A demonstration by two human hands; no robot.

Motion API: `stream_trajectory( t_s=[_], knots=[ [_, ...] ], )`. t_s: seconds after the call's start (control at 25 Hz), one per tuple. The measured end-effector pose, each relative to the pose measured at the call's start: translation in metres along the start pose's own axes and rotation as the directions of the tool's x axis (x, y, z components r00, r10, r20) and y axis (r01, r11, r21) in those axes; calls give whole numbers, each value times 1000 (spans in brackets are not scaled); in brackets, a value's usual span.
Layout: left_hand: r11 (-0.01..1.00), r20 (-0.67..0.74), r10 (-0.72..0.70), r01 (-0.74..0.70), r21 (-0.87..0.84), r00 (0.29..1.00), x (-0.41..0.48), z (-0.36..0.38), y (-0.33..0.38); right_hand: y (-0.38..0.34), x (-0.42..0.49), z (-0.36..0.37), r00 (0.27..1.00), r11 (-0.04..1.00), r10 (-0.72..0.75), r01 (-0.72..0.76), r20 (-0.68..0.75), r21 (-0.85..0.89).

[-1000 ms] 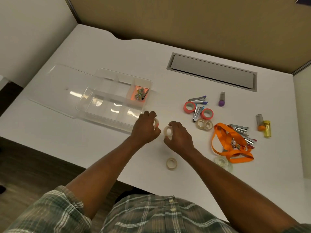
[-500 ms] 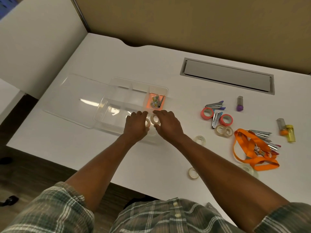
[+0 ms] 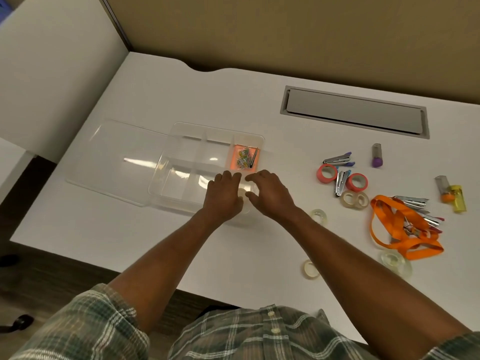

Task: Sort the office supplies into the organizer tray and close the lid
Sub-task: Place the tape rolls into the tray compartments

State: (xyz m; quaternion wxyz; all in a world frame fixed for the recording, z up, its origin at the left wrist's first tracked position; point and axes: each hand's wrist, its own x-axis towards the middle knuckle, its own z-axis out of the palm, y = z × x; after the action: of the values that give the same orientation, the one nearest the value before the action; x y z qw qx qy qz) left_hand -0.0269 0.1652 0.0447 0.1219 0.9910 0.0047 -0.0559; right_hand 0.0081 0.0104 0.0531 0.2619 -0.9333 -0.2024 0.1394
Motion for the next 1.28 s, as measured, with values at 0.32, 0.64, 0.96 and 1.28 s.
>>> stream_trajectory(
  t_s=[0.32, 0.64, 0.96, 1.28],
  knots=[
    [976, -22, 182, -183, -114, 983, 3, -1, 82, 92, -61, -33, 968, 974, 227, -224, -111, 40],
    [949, 335, 313, -277, -150, 889, -31, 54, 157, 162, -112, -33, 952, 947, 302, -293, 57, -132],
    [950, 467, 269, -312, 14, 842, -55, 93, 176, 166, -118, -24, 973, 929, 208, -167, 95, -330],
    [979, 322, 196, -167, -118, 926, -45, 84, 165, 171, -109, -28, 974, 963, 225, -219, 16, -157]
  ],
)
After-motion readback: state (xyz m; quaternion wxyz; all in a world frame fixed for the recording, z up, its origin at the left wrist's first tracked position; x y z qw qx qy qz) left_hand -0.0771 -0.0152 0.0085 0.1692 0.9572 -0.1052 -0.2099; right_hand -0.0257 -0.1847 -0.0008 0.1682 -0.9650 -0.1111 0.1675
